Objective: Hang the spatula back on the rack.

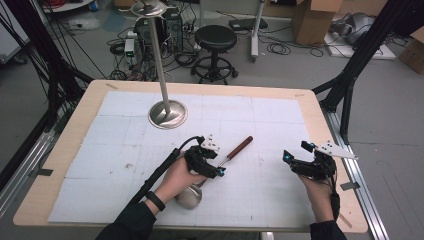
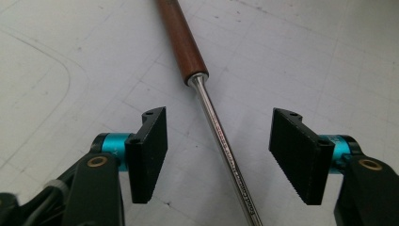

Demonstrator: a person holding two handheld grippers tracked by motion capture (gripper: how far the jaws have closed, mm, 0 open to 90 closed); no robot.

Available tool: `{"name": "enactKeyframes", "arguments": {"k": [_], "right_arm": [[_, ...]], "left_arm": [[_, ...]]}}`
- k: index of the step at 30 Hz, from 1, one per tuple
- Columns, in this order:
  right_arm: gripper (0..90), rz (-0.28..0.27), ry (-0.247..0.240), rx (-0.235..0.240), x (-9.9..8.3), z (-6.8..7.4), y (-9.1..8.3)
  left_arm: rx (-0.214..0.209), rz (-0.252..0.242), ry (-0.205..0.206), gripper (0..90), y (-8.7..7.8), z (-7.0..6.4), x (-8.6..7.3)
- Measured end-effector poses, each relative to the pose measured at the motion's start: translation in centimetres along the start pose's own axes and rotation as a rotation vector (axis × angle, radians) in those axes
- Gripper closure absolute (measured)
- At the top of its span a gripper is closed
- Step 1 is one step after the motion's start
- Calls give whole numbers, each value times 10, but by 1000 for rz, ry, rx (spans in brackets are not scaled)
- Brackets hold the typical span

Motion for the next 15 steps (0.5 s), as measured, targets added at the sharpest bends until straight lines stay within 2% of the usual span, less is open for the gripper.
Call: {"name": "enactKeyframes", "arguments": {"k": [2,3,7,10,11,15], "right_arm": [[159,-1,0,0,0,0,0],[159,0,2,0,0,0,0],[159,-1,2,1,0,0,0],[160,0,4,3,0,0,1],[160,-1,4,3,0,0,1],[160,-3,2,4,1,0,1]], "left_arm": [[-4,6,-4,417,2,-1,-1],[0,36,7,428,3,-2,-3],[10,69,9,475,5,-2,-6],[5,79,-2,522,8,-3,-7],[19,91,-9,535,10,-1,-8],[29,97,-12,589,9,1,-8]]}}
Point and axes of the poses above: each handheld gripper's, and its own axes: y roughly forward along the jaws, x roughly out of its top, z roughly to its left, the point moved 7 cm from there along y, roughly forward along the jaws, and after that the axes turned 5 degrees about z, right-handed, at the moved point
